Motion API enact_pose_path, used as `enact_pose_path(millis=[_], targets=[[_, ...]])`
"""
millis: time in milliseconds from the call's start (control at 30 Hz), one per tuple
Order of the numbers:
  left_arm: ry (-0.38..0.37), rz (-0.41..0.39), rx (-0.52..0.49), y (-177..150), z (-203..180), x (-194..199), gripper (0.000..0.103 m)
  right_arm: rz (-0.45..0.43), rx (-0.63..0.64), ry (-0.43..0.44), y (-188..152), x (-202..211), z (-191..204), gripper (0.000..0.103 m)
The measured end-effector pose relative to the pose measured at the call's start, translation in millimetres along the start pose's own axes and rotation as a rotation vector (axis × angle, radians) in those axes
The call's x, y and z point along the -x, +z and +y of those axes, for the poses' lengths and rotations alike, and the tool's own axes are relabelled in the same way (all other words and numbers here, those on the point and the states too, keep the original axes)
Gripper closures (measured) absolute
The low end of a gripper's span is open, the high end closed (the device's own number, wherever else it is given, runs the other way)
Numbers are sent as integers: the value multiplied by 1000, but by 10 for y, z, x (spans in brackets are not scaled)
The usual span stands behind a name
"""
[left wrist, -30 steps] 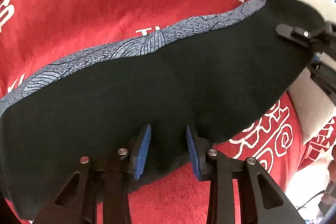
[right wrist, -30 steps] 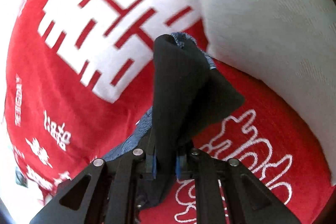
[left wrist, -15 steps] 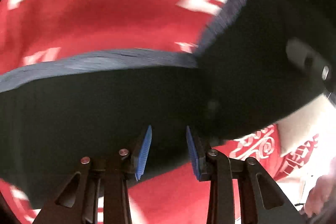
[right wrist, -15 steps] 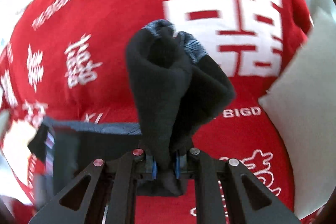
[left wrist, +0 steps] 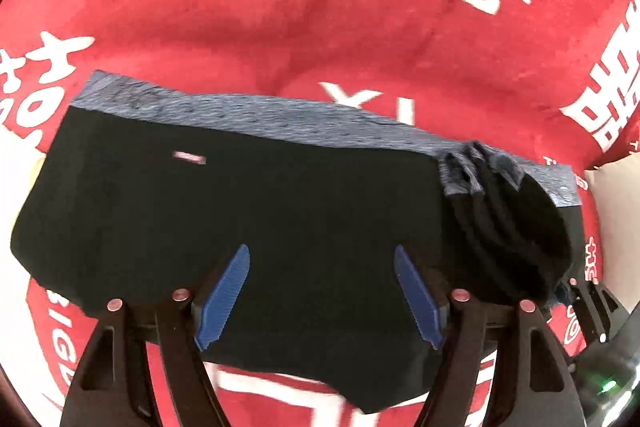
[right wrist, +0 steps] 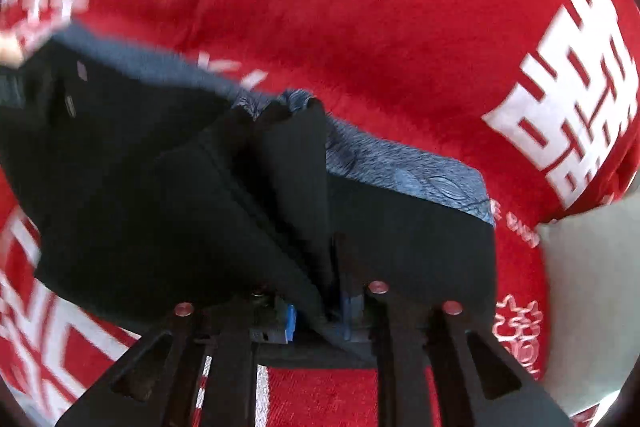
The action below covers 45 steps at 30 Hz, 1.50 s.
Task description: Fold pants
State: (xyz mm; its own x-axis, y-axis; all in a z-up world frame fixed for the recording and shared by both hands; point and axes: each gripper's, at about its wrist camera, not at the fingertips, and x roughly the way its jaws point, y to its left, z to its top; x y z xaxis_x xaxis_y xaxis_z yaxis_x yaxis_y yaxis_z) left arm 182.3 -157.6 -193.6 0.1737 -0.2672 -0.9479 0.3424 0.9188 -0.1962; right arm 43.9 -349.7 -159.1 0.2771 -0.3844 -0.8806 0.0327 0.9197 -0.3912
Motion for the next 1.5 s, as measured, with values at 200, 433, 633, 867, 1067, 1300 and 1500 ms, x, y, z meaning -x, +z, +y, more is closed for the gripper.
enact_pose_path(millis=[200, 433, 633, 867, 1067, 1300, 1500], targets=[[-51, 11, -44, -60, -45, 108, 28, -17, 62, 87, -182, 375, 117, 50], [-280, 47, -235, -111, -743, 282, 28, 50, -296, 253, -462, 566, -681, 50], [-339, 106, -305, -108, -1195, 77, 28, 92, -373, 267, -624, 523, -894, 50], [-355, 132, -303, -116, -1309, 16, 45, 101, -427, 301, -748, 512, -983, 50], [-333, 223, -309, -205, -1396, -152, 99, 115, -466, 314, -820, 484, -1091, 52], [-264, 213, -311, -436, -1107, -82, 99, 133, -495, 325, -890, 494, -1204, 57], [-279, 161, -254, -502, -1036, -65, 98, 156, -502, 348, -932, 410, -1184, 57]])
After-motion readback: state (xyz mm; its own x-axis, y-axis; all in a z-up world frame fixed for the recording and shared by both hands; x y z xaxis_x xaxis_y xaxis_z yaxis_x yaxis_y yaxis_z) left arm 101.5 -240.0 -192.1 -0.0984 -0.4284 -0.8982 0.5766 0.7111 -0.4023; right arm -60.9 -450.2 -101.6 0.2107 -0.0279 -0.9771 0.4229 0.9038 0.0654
